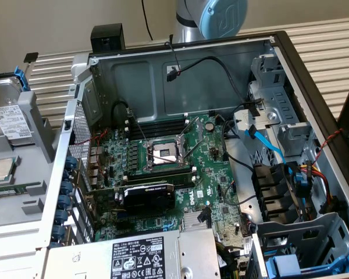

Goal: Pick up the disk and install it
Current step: 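Pick up the disk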

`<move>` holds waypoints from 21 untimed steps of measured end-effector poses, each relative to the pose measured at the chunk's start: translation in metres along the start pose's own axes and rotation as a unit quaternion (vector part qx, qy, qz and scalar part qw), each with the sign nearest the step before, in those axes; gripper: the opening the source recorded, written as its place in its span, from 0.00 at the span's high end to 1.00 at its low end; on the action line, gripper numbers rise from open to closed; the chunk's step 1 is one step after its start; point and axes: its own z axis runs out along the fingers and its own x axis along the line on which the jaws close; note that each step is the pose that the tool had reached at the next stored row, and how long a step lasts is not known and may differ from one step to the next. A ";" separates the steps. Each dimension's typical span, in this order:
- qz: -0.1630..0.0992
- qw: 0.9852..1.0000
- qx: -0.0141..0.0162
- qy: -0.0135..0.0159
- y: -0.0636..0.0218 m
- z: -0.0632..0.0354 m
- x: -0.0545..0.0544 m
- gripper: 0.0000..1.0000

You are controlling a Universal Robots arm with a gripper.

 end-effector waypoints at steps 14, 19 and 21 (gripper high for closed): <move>0.006 1.000 0.000 0.000 -0.0007 0.0008 0.000 0.43; 0.006 1.000 0.000 0.000 -0.0010 0.0009 0.000 0.43; 0.006 1.000 0.000 0.000 -0.0011 0.0013 0.000 0.43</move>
